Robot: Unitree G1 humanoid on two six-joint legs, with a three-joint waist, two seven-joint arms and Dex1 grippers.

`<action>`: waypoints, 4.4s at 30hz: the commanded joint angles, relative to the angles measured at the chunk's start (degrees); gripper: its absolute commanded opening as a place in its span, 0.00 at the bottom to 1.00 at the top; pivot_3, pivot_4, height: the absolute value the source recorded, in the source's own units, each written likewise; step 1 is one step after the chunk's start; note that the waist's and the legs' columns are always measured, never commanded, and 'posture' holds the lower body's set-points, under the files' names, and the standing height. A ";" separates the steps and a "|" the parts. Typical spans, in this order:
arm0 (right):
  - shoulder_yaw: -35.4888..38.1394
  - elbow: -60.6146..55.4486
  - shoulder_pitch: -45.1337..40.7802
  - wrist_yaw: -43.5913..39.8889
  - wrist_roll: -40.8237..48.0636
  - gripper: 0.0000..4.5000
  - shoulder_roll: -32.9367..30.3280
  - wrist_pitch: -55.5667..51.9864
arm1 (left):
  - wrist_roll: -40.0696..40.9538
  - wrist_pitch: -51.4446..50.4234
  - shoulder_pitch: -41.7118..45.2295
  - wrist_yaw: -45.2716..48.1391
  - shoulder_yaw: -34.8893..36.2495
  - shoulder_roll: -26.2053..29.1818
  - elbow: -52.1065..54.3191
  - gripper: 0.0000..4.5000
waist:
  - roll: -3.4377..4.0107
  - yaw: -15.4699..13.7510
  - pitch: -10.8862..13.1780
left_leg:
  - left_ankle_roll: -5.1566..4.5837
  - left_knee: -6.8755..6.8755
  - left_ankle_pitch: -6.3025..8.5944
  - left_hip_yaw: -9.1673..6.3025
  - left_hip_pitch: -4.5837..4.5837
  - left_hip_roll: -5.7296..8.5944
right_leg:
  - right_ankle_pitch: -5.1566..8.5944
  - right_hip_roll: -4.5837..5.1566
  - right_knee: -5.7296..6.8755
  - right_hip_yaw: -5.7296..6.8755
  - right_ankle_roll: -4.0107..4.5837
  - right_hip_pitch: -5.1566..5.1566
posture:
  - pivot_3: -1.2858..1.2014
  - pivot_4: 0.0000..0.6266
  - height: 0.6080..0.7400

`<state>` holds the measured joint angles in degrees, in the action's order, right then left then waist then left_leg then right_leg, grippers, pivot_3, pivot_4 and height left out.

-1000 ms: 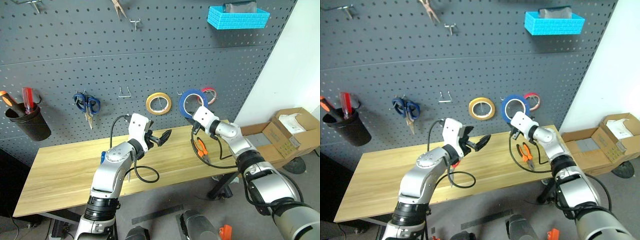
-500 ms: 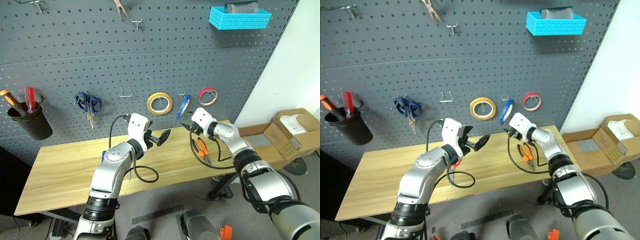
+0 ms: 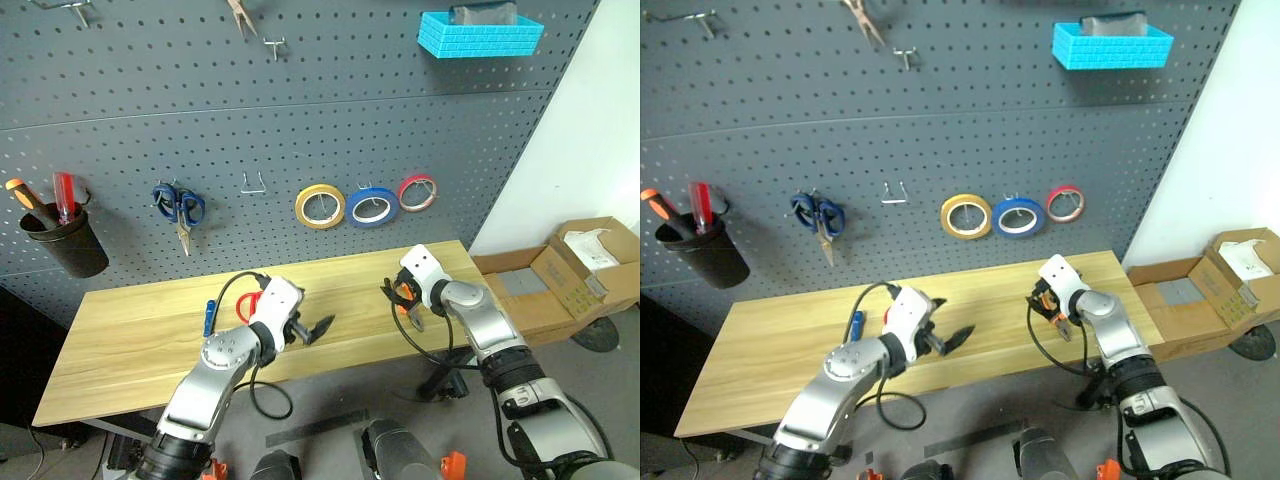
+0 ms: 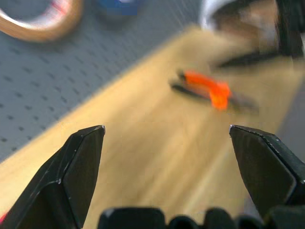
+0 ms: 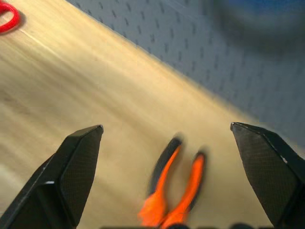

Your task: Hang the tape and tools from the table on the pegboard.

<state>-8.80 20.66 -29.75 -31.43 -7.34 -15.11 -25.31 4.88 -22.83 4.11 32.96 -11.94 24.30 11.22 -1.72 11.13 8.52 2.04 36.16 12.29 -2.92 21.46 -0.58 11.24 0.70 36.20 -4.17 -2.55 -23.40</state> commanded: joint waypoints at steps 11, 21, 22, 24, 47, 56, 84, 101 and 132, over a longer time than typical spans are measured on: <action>9.25 18.68 -13.75 12.80 4.76 1.00 3.40 -14.72 | -3.20 5.38 2.29 3.86 -2.37 2.83 -0.12 1.00 | 0.27 -0.19 3.84 | -0.13 -0.12 -0.02 0.05 0.65 0.02 | 0.01 0.04 -0.05 0.03 -0.24 -0.51 | 0.47 0.42 1.00; 8.98 31.97 -19.63 13.41 4.99 1.00 3.58 -10.72 | -2.92 1.99 -1.35 3.37 -2.42 2.82 5.71 1.00 | 0.18 -1.88 6.57 | -0.44 -0.10 0.18 0.04 1.23 0.00 | 0.14 0.04 -0.03 0.04 -0.38 -0.99 | 0.48 0.48 1.00; 9.18 33.20 -20.24 13.34 5.22 1.00 3.74 -10.58 | -2.91 1.63 -1.60 3.31 -2.41 2.81 6.27 1.00 | 0.17 -1.95 6.73 | -0.44 -0.08 0.18 0.05 1.23 0.01 | 0.13 0.04 -0.03 0.03 -0.40 -0.98 | 0.49 0.49 1.00; 8.72 35.61 -21.35 13.05 4.83 1.00 3.88 -8.72 | -2.86 0.96 -1.99 3.16 -2.36 2.69 7.15 1.00 | 0.14 -2.17 6.99 | -0.44 -0.06 0.18 0.04 1.22 0.01 | 0.12 0.04 -0.02 0.03 -0.40 -0.98 | 0.49 0.49 1.00; 2.90 50.70 -27.73 6.27 -0.57 0.63 0.91 0.11 | -2.68 -0.74 -1.20 2.77 -3.11 1.74 8.34 1.00 | -0.04 -3.23 7.58 | -0.43 -0.10 0.18 0.02 1.25 -0.01 | 0.13 0.03 -0.09 0.07 -0.39 -0.99 | 0.49 0.46 1.00; 3.19 45.71 -27.00 2.35 0.18 0.61 0.35 3.49 | -2.40 -0.83 -0.09 2.10 -2.49 0.51 8.53 1.00 | -0.03 -3.24 7.57 | -0.43 -0.10 0.18 0.02 1.28 0.00 | 0.13 0.04 -0.11 0.08 -0.40 -0.99 | 0.49 0.42 1.00; 10.37 5.79 -42.01 14.61 21.77 0.61 29.47 9.66 | 2.50 -16.27 -4.12 -22.29 27.09 -5.03 33.05 1.00 | -0.70 -6.89 5.72 | 0.15 0.78 -0.01 -0.06 2.44 -0.12 | -0.13 -0.03 0.75 0.30 -0.32 -2.31 | 0.57 0.30 1.00; 16.74 38.59 -62.11 24.69 21.00 0.61 29.66 41.88 | 4.31 -10.29 14.91 -17.70 22.84 -1.82 13.16 1.00 | -0.72 -9.64 7.12 | 0.18 0.42 0.05 -0.35 2.54 -0.18 | -0.13 -0.03 0.71 0.61 0.17 -2.38 | 0.57 0.43 1.00; 9.36 42.20 -51.22 30.60 14.22 0.61 34.18 52.48 | 8.39 -16.07 15.57 -18.96 31.42 3.69 16.59 1.00 | -0.55 -9.60 9.02 | 0.15 0.54 0.02 -0.44 2.46 -0.20 | 0.12 -0.01 0.82 0.68 0.07 -2.33 | 0.57 0.51 1.00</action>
<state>1.50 66.68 -82.38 0.30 7.56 10.34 26.90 13.14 -39.74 19.78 14.28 19.30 27.75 26.52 -2.27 1.53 17.54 2.20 36.67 12.30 -3.36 23.94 -0.79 11.36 0.69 37.02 -3.49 -2.48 -25.76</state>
